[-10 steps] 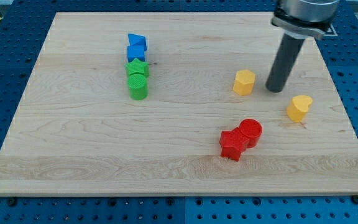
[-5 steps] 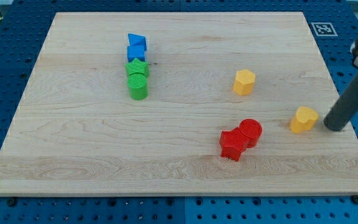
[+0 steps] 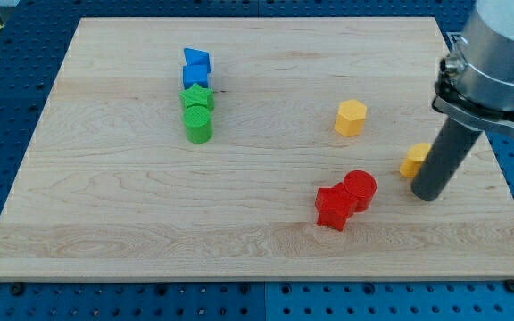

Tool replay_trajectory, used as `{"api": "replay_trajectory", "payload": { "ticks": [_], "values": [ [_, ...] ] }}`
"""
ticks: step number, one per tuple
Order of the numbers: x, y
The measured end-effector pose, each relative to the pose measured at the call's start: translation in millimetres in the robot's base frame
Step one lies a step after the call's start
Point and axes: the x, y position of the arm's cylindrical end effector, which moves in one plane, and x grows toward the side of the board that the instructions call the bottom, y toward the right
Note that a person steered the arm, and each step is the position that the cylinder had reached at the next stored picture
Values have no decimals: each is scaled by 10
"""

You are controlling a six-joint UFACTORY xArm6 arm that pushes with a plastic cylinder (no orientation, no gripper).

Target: Slide the yellow blocks towards the center of the board

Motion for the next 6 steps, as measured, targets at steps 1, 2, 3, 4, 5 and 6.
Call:
{"api": "replay_trajectory", "payload": {
  "ticks": [1, 2, 3, 4, 5, 6],
  "values": [
    [9, 177],
    [9, 233],
    [-121, 301],
    [-230, 269],
    [-246, 2],
    [-349, -237]
  ]
}}
